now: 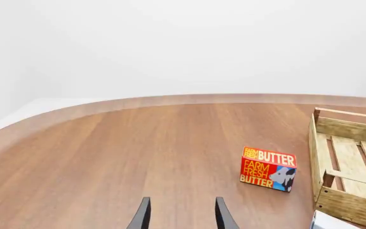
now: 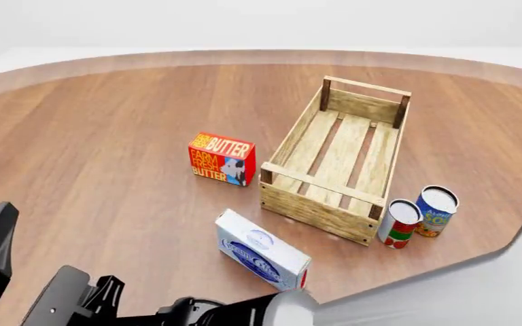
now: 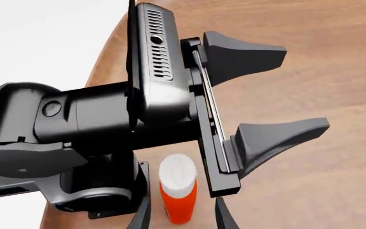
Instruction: Pick up the ketchup, and put it in the wooden tray.
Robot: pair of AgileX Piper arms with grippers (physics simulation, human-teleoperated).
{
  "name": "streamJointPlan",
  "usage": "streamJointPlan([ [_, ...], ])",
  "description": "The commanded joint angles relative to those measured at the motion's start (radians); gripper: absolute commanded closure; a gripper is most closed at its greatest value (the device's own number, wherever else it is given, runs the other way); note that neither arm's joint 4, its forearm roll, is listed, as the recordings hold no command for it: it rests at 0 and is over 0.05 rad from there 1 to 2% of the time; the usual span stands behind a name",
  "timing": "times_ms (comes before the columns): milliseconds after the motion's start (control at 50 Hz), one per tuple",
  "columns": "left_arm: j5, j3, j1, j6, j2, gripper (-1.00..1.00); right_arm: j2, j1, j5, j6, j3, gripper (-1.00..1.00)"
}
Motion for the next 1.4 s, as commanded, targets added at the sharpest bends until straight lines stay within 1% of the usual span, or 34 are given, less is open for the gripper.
streamJointPlan([
  [20,0.0,0.0,0.0,0.0,0.0,-1.0,0.06,0.003,0.005,0.002,-0.036,-1.0],
  [180,0.0,0.0,0.0,0.0,0.0,-1.0,0.109,-0.001,0.013,0.006,-0.069,-1.0],
  [200,0.0,0.0,0.0,0.0,0.0,-1.0,0.176,0.008,0.011,0.018,-0.102,-1.0],
  [700,0.0,0.0,0.0,0.0,0.0,-1.0,0.224,0.009,0.017,0.013,-0.139,-1.0],
  [720,0.0,0.0,0.0,0.0,0.0,-1.0,0.223,0.008,0.016,0.012,-0.137,1.0],
  [900,0.0,0.0,0.0,0.0,0.0,-1.0,0.2,0.003,-0.002,0.009,-0.103,1.0],
  [1000,0.0,0.0,0.0,0.0,0.0,-1.0,0.161,-0.011,-0.023,0.008,-0.057,1.0],
  [1040,0.0,0.0,0.0,0.0,0.0,-1.0,0.148,-0.012,-0.044,0.013,-0.031,1.0],
  [1200,0.0,0.0,0.0,0.0,0.0,-1.0,0.103,-0.011,-0.075,0.018,0.032,1.0],
  [1240,0.0,0.0,0.0,0.0,0.0,-1.0,0.077,-0.014,-0.09,0.027,0.058,1.0],
  [1400,0.0,0.0,0.0,0.0,0.0,-1.0,0.044,-0.026,-0.113,0.031,0.107,1.0],
])
